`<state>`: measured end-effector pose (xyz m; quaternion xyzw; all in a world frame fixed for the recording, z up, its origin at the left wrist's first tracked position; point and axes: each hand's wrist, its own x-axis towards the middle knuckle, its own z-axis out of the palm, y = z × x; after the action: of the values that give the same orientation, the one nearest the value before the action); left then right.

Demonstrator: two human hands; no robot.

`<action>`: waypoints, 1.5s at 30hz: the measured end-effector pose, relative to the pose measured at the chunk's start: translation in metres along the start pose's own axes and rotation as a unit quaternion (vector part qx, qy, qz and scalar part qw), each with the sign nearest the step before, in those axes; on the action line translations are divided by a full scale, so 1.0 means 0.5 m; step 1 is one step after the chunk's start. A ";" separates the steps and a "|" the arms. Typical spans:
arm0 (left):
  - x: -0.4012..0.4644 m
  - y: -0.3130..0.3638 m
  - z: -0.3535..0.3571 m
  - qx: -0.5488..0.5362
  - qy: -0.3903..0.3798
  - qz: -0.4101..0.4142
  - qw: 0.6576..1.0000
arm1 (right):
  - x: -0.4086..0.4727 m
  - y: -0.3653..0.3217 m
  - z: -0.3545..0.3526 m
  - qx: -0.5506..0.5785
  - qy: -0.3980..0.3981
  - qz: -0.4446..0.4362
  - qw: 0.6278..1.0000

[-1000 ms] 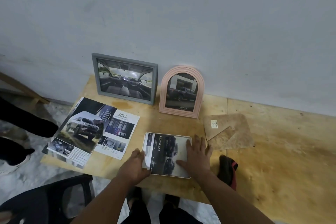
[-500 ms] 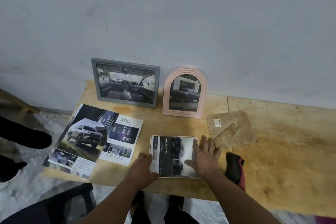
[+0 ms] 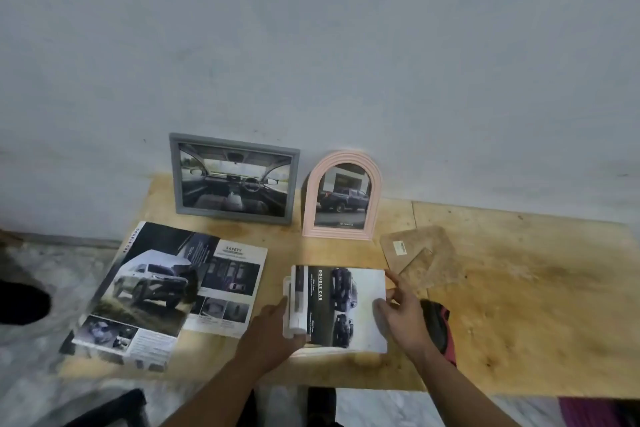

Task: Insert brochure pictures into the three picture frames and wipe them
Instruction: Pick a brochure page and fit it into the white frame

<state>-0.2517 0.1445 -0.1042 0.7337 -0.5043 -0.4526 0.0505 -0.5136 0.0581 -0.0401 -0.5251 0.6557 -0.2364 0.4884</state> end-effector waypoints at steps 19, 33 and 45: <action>-0.112 -0.273 -0.229 -0.607 0.249 -0.195 0.729 | -0.001 -0.278 0.415 -0.034 -0.231 0.013 0.972; -0.185 -0.496 -0.239 -0.357 0.292 -0.331 0.823 | 0.048 -0.205 0.704 -0.273 -0.256 -0.074 0.924; -0.133 -0.460 -0.265 0.158 0.052 -0.117 0.979 | 0.133 -0.163 0.609 -0.585 -0.171 -0.138 0.781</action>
<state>-0.0026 0.2578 -0.1080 0.8087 -0.4770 -0.3314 -0.0930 -0.2039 0.0313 -0.1244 -0.8264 0.4944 0.2213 0.1540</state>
